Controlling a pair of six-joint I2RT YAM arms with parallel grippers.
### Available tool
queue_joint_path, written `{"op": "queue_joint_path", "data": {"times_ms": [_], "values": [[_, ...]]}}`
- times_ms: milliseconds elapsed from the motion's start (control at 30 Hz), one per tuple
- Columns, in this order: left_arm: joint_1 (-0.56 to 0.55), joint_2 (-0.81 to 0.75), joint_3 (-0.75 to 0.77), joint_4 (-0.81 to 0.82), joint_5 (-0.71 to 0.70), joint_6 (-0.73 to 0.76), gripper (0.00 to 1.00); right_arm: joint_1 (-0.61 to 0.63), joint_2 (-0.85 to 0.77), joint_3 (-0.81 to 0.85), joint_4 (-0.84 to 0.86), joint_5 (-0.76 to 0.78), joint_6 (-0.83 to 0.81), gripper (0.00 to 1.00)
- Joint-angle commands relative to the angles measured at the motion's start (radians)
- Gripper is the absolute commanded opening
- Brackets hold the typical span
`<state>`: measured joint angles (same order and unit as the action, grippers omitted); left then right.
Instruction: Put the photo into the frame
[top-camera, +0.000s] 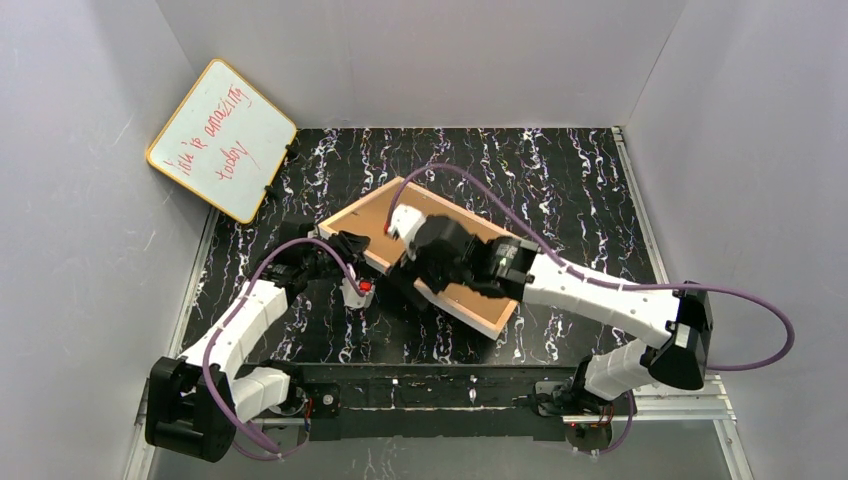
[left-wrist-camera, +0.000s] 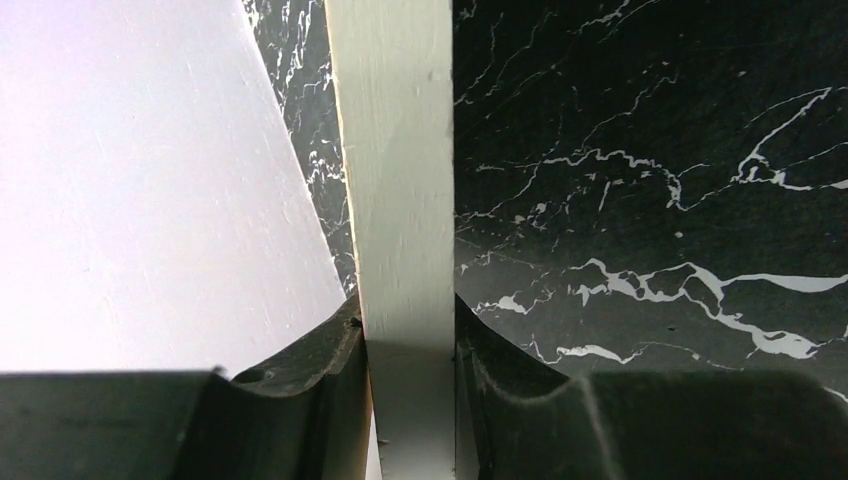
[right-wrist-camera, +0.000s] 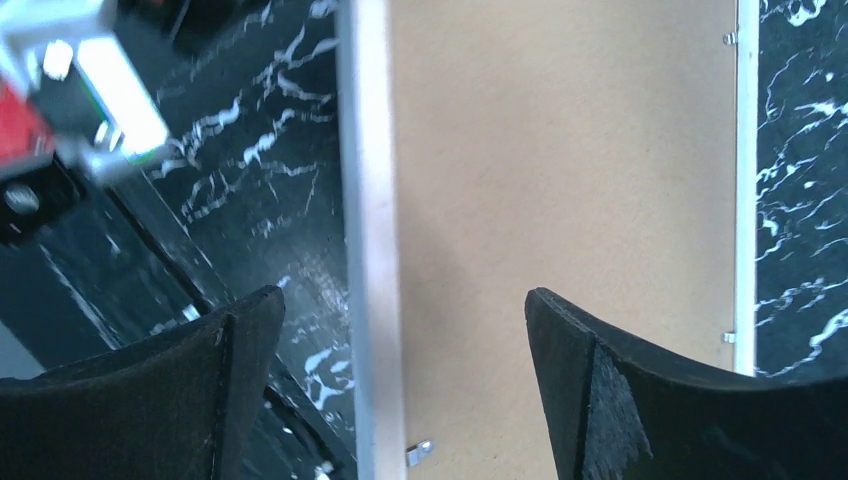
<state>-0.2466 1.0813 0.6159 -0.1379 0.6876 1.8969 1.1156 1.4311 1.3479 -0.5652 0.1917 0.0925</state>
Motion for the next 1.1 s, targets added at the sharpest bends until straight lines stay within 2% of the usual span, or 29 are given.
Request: {"op": "queue_joint_path", "data": {"times_ms": [0, 100, 333, 600, 900, 967, 1067], "values": [[-0.002, -0.035, 0.083, -0.089, 0.037, -0.031, 0.24, 0.137, -0.048, -0.071, -0.017, 0.238, -0.186, 0.99], [-0.003, -0.039, 0.102, -0.128, 0.036, -0.037, 0.24, 0.168, -0.059, -0.076, -0.018, 0.295, -0.253, 0.99], [-0.002, -0.05, 0.12, -0.137, 0.04, -0.079, 0.26, 0.174, -0.012, -0.079, -0.031, 0.291, -0.271, 0.99], [-0.002, -0.052, 0.129, -0.131, 0.037, -0.114, 0.26, 0.186, 0.005, -0.168, 0.067, 0.338, -0.306, 0.92], [-0.003, -0.066, 0.126, -0.078, 0.029, -0.185, 0.27, 0.187, 0.052, -0.183, 0.115, 0.451, -0.297, 0.77], [-0.003, -0.072, 0.122, -0.075, 0.034, -0.18, 0.27, 0.189, 0.059, -0.181, 0.114, 0.469, -0.297, 0.71], [-0.002, -0.08, 0.121, -0.068, 0.034, -0.18, 0.25, 0.189, 0.057, -0.182, 0.115, 0.47, -0.305, 0.56]]}}
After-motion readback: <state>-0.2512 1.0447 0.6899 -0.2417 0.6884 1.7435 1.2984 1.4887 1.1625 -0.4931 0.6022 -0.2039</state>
